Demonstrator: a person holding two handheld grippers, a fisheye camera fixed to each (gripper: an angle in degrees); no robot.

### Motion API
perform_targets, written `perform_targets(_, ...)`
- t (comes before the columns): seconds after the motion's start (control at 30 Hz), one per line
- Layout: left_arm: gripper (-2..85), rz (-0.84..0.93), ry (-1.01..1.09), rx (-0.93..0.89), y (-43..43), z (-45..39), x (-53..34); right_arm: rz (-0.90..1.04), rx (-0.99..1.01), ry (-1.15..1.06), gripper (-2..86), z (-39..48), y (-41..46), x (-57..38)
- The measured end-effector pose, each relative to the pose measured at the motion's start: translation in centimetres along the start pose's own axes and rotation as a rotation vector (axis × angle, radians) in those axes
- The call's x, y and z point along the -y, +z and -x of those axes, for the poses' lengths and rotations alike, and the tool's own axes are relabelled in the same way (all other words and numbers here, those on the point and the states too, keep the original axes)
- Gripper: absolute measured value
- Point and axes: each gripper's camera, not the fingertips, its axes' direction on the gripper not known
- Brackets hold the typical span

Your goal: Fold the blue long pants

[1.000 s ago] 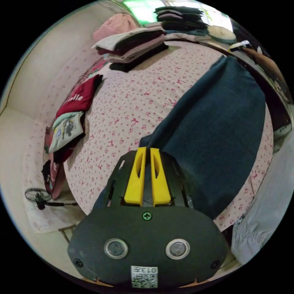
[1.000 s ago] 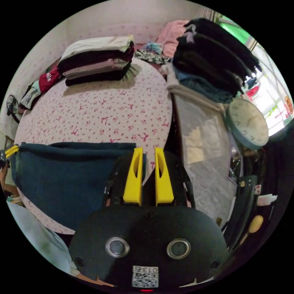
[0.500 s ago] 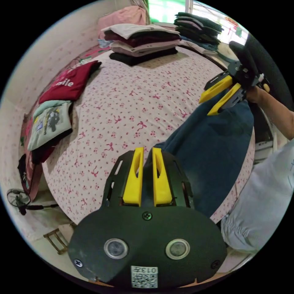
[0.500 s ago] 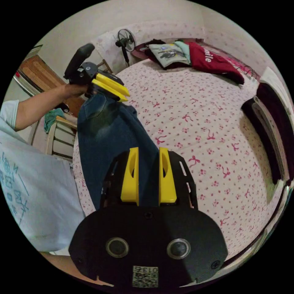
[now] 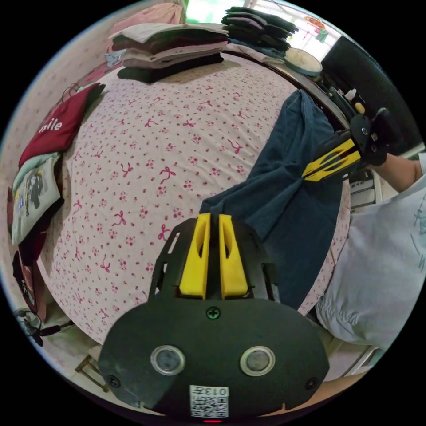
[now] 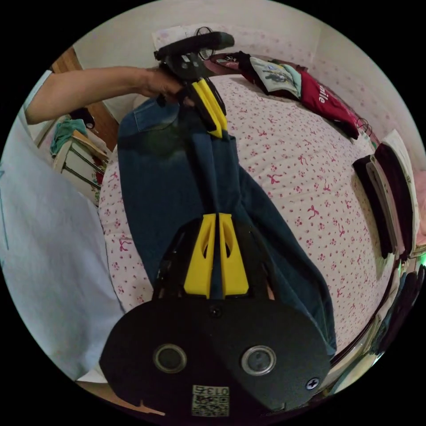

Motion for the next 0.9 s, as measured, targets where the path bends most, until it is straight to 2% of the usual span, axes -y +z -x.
perform_targets(0.07,2.0,-0.020,0.044,0.071,-1.4,-1.1,-0.2,0.018,0.004,0.030,1.1,0.1,0.7,0.7)
perform_targets(0.17,1.2,-0.186,0.009,0.242,-5.4,-1.7,-2.3,-0.016,0.028,0.055,0.8,-0.7,0.2,1.4)
perform_targets(0.2,1.1,-0.283,-0.048,0.244,-6.7,-1.0,-3.6,-0.013,0.034,0.061,0.8,-0.9,0.3,1.5)
perform_targets(0.23,1.0,-0.303,-0.093,0.182,-6.7,-0.1,-4.3,-0.002,0.032,0.080,0.8,-1.5,0.3,1.7)
perform_targets(0.33,0.8,-0.234,-0.052,0.188,-5.2,-0.9,-4.0,-0.040,0.039,0.161,1.1,-3.6,-0.2,1.8)
perform_targets(0.43,0.8,-0.251,0.034,0.247,-7.4,-3.8,-4.0,-0.112,-0.014,0.266,2.0,-5.9,-1.6,1.9)
perform_targets(0.57,0.8,-0.246,0.147,0.223,-9.8,-7.1,-6.1,-0.139,-0.059,0.316,3.9,-8.3,-1.7,2.9)
perform_targets(0.73,0.7,-0.177,0.195,0.179,-9.6,-10.8,-8.4,-0.058,0.008,0.238,7.2,-8.8,0.6,5.1)
perform_targets(0.9,0.7,-0.160,0.189,0.171,-9.8,-12.8,-9.2,-0.003,0.072,0.052,8.0,-7.1,2.0,7.3)
